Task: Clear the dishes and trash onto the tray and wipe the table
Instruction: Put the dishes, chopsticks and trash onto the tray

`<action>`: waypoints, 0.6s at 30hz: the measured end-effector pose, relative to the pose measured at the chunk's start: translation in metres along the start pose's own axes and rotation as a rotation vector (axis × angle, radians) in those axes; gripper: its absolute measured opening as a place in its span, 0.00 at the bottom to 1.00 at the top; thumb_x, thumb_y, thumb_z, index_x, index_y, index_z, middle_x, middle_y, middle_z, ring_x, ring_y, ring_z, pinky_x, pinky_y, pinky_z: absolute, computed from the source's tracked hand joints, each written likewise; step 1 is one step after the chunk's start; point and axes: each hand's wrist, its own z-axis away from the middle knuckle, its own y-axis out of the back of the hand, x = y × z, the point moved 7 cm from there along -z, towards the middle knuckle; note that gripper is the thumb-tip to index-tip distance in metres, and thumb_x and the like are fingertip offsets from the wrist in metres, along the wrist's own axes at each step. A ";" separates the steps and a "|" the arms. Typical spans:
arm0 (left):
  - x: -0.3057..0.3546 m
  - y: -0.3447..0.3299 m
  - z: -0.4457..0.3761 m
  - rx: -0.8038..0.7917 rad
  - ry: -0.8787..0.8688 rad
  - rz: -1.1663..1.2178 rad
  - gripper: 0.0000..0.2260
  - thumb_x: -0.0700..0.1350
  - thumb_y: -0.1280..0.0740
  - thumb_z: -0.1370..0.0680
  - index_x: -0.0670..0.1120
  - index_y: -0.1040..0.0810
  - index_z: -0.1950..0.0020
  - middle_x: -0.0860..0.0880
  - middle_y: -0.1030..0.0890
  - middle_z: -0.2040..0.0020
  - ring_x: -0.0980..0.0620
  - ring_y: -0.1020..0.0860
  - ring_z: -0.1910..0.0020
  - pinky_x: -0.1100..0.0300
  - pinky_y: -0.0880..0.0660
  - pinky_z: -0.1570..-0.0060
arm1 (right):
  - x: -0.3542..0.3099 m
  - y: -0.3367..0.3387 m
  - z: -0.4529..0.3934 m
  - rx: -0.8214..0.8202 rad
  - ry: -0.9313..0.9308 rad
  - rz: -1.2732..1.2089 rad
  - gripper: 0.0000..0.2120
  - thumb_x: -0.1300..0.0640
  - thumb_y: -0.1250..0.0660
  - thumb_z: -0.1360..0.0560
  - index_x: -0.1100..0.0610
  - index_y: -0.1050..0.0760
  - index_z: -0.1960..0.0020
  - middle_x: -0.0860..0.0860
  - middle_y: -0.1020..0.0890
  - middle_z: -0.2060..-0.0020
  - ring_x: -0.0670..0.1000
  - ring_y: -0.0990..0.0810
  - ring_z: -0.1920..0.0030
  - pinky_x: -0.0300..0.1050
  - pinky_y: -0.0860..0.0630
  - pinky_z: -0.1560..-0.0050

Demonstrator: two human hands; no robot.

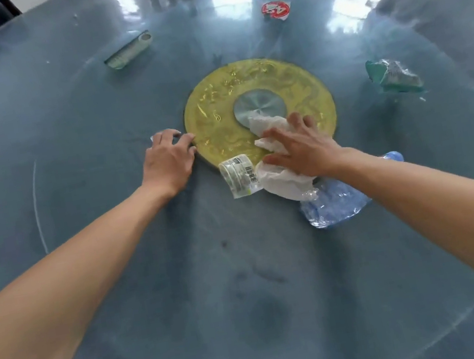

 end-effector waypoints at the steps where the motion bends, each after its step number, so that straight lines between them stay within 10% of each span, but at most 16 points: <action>1: 0.003 0.001 0.005 0.020 -0.017 0.005 0.16 0.41 0.37 0.18 0.46 0.23 0.30 0.40 0.25 0.36 0.37 0.29 0.36 0.40 0.26 0.40 | -0.003 0.001 0.003 0.015 -0.002 -0.042 0.27 0.35 0.37 0.21 0.45 0.32 0.26 0.60 0.33 0.35 0.64 0.32 0.36 0.61 0.30 0.34; 7: 0.010 0.013 0.041 -0.001 0.097 0.139 0.27 0.31 0.38 0.25 0.46 0.28 0.27 0.39 0.28 0.35 0.38 0.30 0.38 0.49 0.27 0.41 | -0.022 0.008 0.026 0.048 -0.018 -0.188 0.15 0.53 0.37 0.16 0.58 0.28 0.32 0.61 0.27 0.41 0.65 0.22 0.44 0.50 0.31 0.50; 18: 0.008 0.074 0.118 0.035 0.156 0.310 0.11 0.33 0.34 0.27 0.47 0.18 0.51 0.49 0.14 0.53 0.44 0.17 0.53 0.54 0.22 0.48 | -0.064 0.096 0.134 0.397 0.026 -0.365 0.11 0.57 0.34 0.17 0.62 0.25 0.38 0.62 0.22 0.45 0.63 0.21 0.51 0.46 0.34 0.54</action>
